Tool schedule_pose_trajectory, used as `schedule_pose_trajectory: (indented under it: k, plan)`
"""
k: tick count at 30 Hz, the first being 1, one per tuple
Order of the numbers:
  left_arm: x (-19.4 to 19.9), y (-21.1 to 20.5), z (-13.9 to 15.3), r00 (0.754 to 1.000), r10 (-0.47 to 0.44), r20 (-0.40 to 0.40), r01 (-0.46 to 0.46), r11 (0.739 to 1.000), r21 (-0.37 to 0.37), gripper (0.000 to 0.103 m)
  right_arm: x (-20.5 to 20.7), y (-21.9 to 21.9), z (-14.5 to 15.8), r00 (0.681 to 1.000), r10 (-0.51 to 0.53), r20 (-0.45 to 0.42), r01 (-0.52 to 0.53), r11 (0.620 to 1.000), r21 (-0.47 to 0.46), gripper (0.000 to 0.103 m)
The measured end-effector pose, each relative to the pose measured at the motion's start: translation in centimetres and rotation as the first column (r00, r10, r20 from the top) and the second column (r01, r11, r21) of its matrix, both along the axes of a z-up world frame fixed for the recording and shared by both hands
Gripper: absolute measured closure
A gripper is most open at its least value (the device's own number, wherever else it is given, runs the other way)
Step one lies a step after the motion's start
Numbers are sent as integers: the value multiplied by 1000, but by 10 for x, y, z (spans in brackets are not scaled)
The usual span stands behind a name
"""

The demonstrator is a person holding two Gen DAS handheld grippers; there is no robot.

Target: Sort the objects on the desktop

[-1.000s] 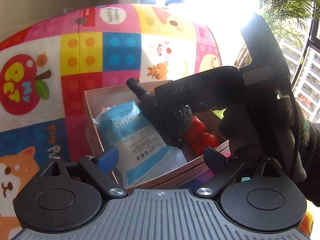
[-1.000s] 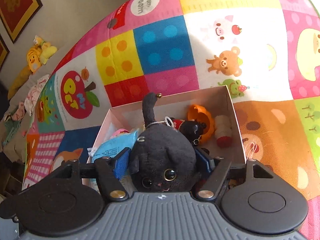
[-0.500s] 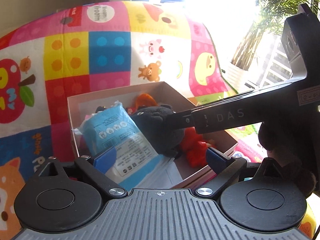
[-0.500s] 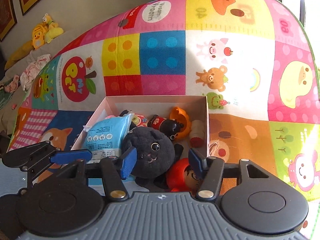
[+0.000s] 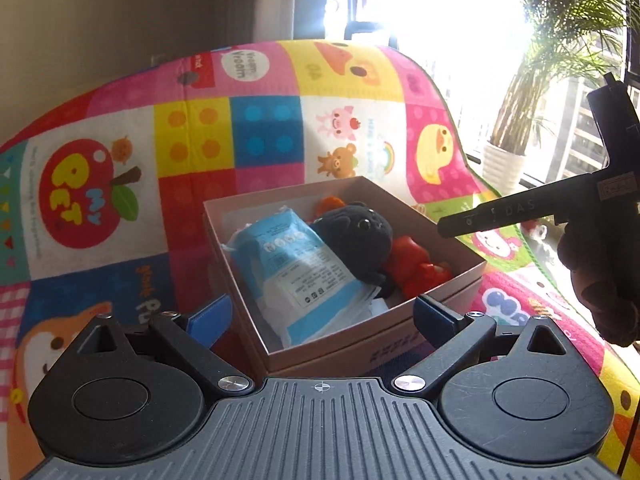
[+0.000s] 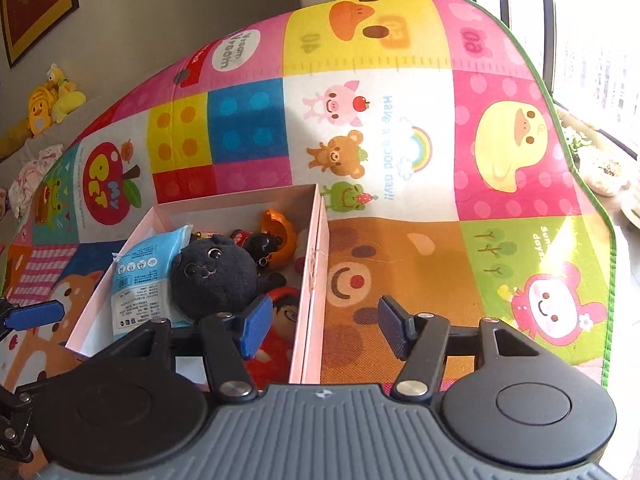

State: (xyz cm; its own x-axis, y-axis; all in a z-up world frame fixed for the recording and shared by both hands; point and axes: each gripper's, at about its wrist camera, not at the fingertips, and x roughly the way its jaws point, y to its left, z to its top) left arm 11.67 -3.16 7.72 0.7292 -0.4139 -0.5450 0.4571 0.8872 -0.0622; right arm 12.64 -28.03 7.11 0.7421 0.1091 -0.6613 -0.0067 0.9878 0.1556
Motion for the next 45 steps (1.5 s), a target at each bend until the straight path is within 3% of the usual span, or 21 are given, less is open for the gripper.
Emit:
schedule_pose_trajectory:
  k: [4,8,12,15,17,21,27,32,35,38,41,45]
  plan:
    - [-1,2,-12,999,0,-40,0,1000,-11,3,7,-2,-20,998,-15,-68,16,1000,16,44]
    - [-1,3,-17,998,-5,-61,3,1000,-24,2,2,8,-21,1000,1,-27,-1,1000,-20,46]
    - [-6,0,-9,1000,-3,-7,2,999,-39,2,1,17,-20,1000,19,0,-19,998,-66,46]
    - [-3,-8,4,999,-26,41,27,999,-37,1,-4,12,-15,1000,5,12,-5,1000,-20,45]
    - [8,-15,8,999,-18,38,20,999,-33,1,-16,5,-10,998,-28,56,27,999,18,38]
    - [46,-25,5,999,5,-36,-6,1000,-31,0,-42,-10,-5,991,-67,115,59,996,72,31]
    - [106,-18,-3,978,26,-206,-60,986,-159,0,-63,-21,-7,987,-65,146,62,998,24,27]
    - [119,-29,-8,980,-25,-197,-5,988,-152,0,-68,-14,-13,991,-19,136,18,1000,6,24]
    - [105,-22,-5,984,-36,-177,12,990,-138,0,-74,-2,-18,991,14,134,-11,1000,-22,21]
    - [72,-5,4,994,4,-106,-15,994,-110,0,-85,13,-22,989,34,144,-25,998,-64,16]
    - [23,13,7,996,90,-26,-92,993,-77,0,-102,29,-25,987,49,152,-39,997,-70,4]
    - [-46,34,-9,974,224,30,-222,973,-62,0,-128,54,-31,989,60,138,-52,997,-59,0]
